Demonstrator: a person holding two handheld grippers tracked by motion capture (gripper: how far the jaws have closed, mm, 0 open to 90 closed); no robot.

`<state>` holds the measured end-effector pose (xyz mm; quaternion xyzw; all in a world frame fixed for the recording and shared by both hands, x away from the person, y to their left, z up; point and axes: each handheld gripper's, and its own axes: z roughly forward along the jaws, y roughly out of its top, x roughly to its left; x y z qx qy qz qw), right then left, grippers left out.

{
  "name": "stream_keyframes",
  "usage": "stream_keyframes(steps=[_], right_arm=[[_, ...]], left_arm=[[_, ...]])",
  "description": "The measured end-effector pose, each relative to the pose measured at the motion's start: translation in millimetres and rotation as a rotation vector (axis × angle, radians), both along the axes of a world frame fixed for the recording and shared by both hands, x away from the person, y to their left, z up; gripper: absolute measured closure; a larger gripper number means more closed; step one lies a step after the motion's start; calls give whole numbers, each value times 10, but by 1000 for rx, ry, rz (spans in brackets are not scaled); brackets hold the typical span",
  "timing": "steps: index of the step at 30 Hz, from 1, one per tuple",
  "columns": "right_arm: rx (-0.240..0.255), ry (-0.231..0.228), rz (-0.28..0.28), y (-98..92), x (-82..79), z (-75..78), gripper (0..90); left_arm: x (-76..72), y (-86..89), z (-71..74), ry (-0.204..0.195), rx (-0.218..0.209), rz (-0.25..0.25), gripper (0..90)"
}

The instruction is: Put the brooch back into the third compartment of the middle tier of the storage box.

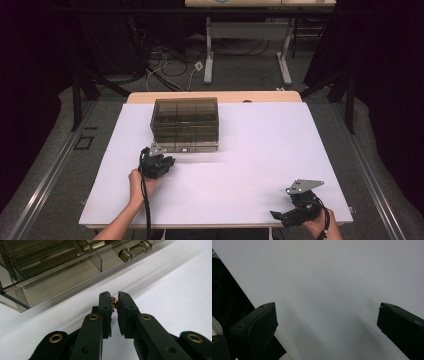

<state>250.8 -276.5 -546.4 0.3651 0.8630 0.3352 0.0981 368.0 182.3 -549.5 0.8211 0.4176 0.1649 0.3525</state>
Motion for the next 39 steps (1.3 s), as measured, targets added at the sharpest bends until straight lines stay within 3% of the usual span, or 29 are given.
stream_keyframes(steps=[20, 39], right_arm=[[14, -21, -5, -9, -1, -5, 22], [23, -24, -17, -30, 10, 1, 21]], left_arm=[[-25, -58, 109, -3, 51, -55, 813], [-22, -69, 211, -30, 36, -61, 812]])
